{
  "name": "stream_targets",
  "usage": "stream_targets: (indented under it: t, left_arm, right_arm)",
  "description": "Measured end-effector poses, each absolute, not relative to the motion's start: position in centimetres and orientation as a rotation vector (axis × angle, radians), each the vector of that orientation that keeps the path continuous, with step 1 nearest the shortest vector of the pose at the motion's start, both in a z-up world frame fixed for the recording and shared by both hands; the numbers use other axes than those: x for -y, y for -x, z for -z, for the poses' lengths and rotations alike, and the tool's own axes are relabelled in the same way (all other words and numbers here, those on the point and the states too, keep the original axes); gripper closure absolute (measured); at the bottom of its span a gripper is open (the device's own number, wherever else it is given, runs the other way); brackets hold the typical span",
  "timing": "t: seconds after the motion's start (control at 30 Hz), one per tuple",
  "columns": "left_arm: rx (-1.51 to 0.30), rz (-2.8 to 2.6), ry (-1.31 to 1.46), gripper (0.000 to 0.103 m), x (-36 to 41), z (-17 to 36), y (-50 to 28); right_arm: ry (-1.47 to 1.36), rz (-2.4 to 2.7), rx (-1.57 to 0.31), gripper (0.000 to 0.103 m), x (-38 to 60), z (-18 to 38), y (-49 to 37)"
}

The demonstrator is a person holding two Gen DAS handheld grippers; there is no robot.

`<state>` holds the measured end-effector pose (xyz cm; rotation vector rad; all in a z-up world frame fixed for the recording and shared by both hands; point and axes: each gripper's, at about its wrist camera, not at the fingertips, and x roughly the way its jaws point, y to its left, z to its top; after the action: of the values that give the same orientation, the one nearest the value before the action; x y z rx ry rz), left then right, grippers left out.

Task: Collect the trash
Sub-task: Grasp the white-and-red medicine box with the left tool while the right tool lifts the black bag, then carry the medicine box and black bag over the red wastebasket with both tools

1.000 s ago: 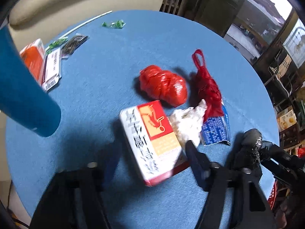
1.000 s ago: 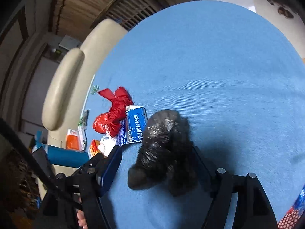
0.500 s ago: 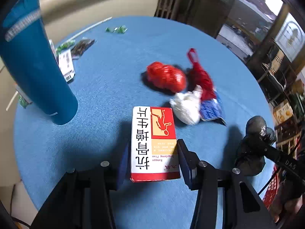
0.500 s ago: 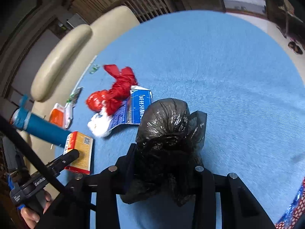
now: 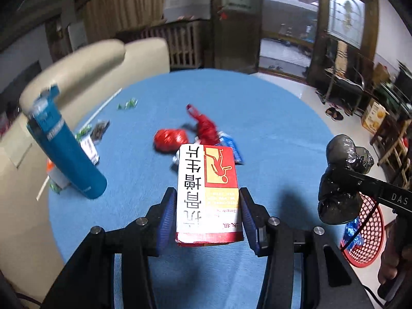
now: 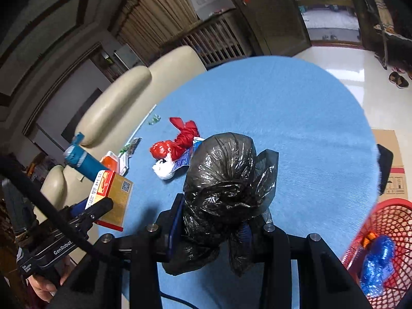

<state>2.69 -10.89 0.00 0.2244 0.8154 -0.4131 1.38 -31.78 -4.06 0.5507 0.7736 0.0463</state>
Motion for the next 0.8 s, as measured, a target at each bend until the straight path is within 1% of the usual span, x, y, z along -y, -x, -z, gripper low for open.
stream_targets:
  t: [0.37,0.8]
  left_arm:
    - [-0.686,0.461,-0.329,0.053,14.0,-3.2,2.2]
    - [-0.633,0.506,-0.413,0.053,16.9,-4.1,4.7]
  right_arm:
    - [-0.488,-0.059,-0.692,0.061,32.1,1.2,4.6]
    - [-0.474,-0.04,-0.657,0.061,32.6,0.3,6.5]
